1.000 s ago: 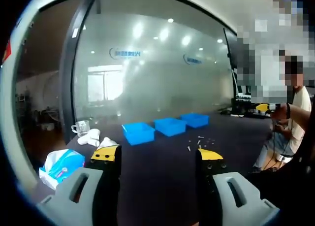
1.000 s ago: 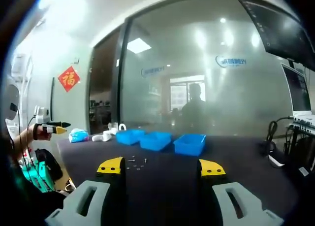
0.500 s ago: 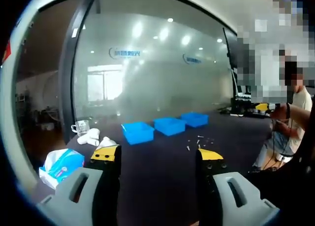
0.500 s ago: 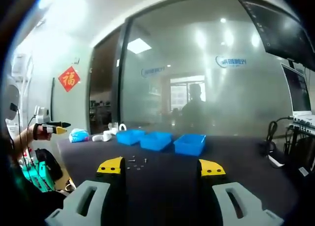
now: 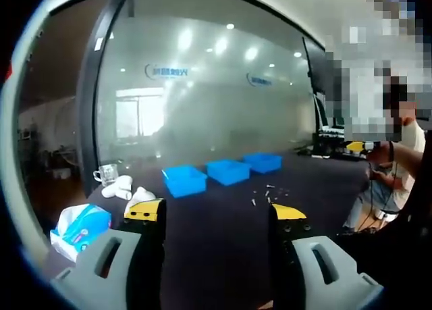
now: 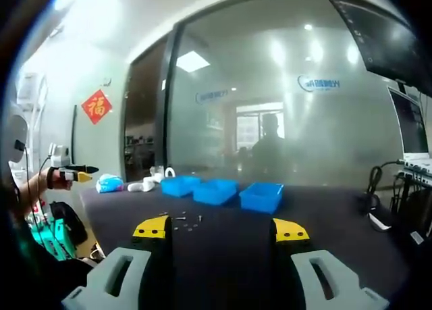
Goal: Sort the screws, nuts, and washers into the corresponding bins
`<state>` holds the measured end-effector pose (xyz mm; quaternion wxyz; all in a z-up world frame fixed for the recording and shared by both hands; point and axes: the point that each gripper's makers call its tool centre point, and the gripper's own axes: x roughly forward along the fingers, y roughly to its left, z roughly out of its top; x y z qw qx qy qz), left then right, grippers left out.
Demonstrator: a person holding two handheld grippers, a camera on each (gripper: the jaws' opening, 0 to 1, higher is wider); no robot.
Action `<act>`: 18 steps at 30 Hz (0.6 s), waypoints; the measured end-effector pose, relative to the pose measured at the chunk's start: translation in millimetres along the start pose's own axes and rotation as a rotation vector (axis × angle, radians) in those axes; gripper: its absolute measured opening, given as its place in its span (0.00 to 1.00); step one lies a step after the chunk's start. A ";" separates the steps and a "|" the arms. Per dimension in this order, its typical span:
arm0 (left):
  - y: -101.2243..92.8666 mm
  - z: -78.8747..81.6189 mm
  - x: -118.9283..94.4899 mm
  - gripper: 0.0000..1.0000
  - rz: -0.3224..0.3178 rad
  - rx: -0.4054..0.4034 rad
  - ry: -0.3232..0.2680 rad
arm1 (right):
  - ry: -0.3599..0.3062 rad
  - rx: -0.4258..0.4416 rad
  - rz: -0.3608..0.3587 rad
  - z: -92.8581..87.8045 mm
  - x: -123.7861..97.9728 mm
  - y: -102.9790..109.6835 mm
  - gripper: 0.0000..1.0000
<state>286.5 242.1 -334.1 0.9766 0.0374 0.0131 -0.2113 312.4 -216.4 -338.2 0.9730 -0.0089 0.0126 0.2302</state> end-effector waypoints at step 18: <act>-30.8 -11.3 13.3 0.61 -0.194 0.018 0.100 | 0.084 -0.011 0.244 -5.6 8.8 28.9 0.54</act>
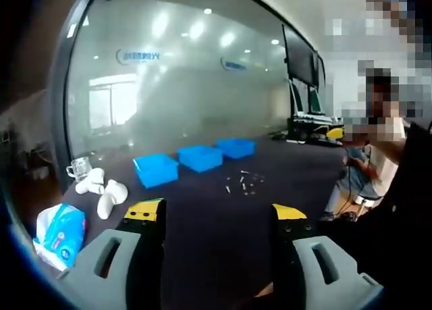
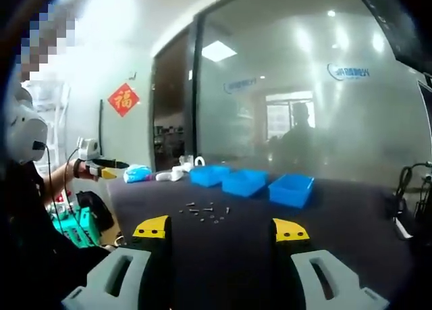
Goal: Sort the screws, nuts, and washers into the corresponding bins
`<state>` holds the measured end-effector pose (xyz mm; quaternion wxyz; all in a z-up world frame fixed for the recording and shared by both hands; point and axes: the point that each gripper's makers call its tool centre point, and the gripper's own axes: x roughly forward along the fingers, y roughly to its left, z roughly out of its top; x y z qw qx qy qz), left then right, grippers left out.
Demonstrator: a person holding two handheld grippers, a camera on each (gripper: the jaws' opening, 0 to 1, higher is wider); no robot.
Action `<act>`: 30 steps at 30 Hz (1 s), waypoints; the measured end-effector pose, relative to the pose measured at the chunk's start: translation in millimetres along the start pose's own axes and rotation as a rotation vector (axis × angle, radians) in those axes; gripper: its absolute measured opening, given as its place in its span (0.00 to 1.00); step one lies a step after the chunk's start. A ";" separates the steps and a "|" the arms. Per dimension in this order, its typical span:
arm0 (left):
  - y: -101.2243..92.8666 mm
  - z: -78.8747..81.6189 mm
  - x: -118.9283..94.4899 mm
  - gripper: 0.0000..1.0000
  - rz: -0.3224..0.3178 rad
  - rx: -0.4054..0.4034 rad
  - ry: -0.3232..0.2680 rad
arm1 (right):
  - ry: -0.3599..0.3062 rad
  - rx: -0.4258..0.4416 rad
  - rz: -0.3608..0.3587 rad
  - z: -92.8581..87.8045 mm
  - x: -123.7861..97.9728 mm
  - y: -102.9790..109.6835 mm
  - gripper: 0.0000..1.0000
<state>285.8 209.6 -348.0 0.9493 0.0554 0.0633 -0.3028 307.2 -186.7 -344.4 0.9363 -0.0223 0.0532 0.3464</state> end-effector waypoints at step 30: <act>-17.3 1.8 11.9 0.61 -0.106 0.009 0.050 | 0.089 -0.066 0.101 -1.4 16.2 6.0 0.53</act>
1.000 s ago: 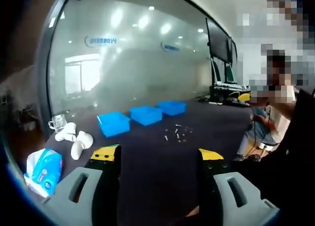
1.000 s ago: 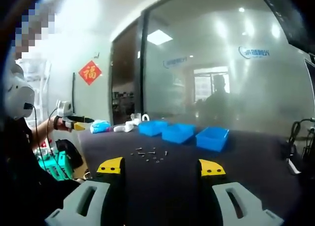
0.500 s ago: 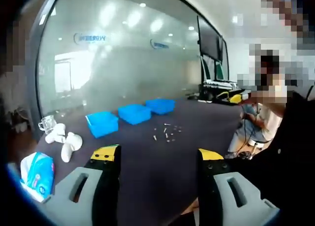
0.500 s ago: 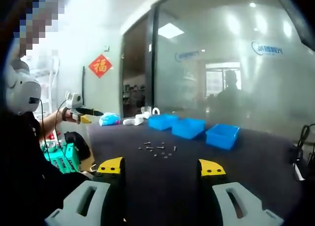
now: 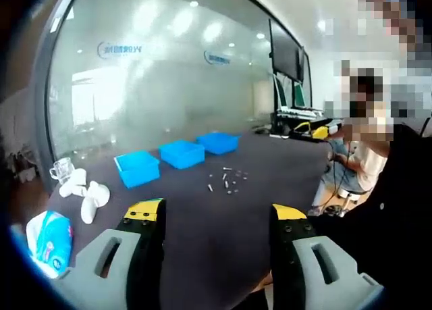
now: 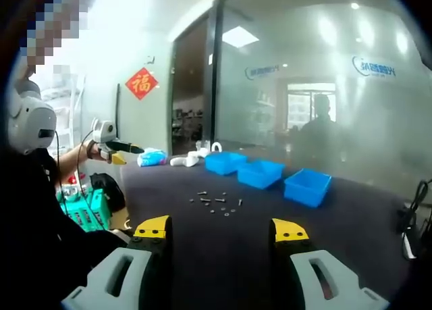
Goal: Sort the screws, nuts, and washers into the corresponding bins
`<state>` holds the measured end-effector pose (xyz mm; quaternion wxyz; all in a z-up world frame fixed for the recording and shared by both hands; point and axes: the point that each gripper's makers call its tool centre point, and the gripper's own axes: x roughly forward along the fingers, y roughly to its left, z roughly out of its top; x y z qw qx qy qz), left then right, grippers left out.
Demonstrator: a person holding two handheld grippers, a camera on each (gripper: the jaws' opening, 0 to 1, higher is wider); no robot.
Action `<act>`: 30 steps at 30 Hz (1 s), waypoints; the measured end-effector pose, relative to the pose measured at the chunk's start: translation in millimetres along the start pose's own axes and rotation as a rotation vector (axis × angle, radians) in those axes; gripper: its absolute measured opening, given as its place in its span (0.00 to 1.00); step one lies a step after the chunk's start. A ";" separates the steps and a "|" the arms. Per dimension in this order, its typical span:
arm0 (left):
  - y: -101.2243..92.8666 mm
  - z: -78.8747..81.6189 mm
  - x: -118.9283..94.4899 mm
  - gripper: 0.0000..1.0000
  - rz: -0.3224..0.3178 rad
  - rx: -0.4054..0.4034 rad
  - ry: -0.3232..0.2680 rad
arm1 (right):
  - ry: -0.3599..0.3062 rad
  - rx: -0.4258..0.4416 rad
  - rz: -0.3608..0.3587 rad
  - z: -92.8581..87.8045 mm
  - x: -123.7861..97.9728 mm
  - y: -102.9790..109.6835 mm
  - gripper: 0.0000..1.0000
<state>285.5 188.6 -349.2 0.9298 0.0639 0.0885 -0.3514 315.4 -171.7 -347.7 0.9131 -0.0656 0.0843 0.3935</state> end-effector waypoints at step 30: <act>7.9 4.6 0.7 0.61 0.034 0.011 0.007 | 0.240 -0.095 0.165 20.8 111.8 -6.4 0.47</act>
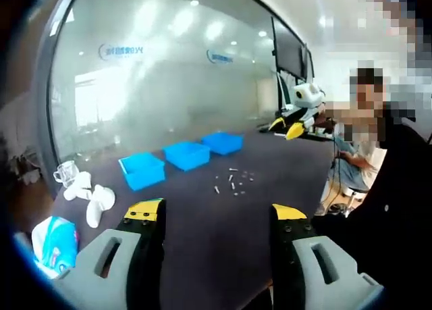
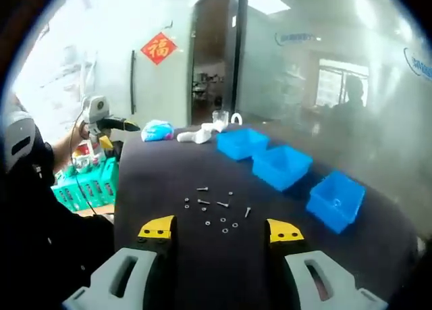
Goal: Sort the screws, nuts, and washers into the corresponding bins
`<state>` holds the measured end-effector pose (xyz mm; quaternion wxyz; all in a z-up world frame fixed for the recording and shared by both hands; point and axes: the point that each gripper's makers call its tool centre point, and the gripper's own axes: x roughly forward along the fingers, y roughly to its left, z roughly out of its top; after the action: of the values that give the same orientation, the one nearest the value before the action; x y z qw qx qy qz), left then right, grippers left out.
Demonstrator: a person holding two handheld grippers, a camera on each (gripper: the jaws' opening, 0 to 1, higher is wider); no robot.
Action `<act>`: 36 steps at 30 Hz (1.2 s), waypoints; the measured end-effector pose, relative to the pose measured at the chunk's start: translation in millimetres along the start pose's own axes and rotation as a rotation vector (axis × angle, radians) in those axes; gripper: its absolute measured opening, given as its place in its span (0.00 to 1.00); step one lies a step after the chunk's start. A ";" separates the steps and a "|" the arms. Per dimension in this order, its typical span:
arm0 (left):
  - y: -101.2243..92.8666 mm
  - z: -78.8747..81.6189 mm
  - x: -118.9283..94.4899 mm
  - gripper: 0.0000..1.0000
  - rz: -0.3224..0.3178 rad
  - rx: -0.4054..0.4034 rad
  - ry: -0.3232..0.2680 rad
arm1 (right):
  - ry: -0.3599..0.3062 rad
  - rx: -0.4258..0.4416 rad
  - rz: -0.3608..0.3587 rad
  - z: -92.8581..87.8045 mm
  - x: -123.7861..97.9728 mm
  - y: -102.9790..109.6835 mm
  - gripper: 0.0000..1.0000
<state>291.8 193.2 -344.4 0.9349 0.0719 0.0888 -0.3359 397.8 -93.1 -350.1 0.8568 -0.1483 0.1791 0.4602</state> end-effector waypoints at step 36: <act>11.6 -12.3 -25.7 0.61 0.082 -0.028 -0.020 | 0.357 0.023 0.064 -24.1 101.3 -8.5 0.33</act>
<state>278.3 220.3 -350.0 0.9496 0.0592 0.0810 -0.2968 452.7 -33.3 -415.7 0.7980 -0.2119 0.3384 0.4514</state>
